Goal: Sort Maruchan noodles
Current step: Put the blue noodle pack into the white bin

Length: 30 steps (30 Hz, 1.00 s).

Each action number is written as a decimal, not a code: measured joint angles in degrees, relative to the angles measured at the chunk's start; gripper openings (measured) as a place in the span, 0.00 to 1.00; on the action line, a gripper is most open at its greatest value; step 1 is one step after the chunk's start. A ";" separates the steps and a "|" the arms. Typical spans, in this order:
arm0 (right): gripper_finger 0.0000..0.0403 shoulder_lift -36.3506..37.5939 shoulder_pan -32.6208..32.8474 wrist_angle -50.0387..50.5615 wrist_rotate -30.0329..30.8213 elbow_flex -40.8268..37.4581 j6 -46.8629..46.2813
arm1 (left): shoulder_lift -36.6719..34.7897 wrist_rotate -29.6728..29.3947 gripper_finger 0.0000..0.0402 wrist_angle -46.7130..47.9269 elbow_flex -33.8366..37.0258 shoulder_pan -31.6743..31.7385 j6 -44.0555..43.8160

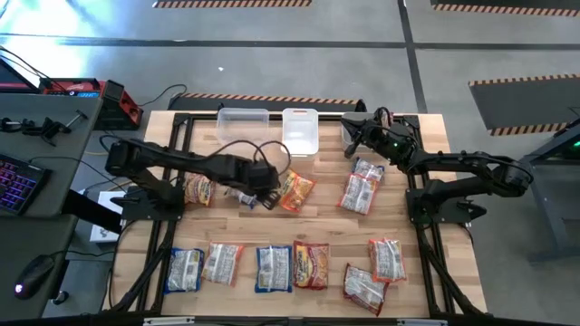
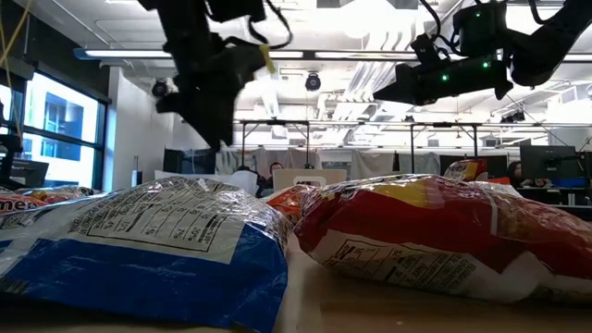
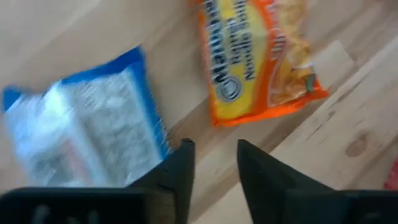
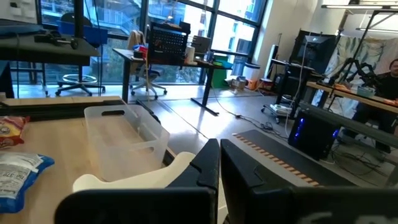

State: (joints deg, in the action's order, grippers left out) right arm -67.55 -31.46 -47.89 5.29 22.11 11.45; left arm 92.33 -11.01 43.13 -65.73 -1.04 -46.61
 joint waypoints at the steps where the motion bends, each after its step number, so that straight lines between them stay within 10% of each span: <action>1: 0.00 0.00 0.00 0.00 0.01 0.00 -0.02 | 0.79 -0.40 0.34 -0.33 -0.10 -0.46 1.67; 17: 0.00 0.02 0.00 0.04 -0.23 0.00 0.13 | 19.47 -15.46 0.56 20.57 -14.59 -5.74 6.12; 30: 0.00 0.02 0.00 -0.01 -0.21 0.00 -0.01 | 26.01 -11.24 0.56 27.33 -17.62 -4.52 -1.57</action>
State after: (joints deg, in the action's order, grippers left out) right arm -67.53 -31.46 -47.90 5.08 22.11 11.44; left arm 118.34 -22.25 70.45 -83.35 -5.56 -48.18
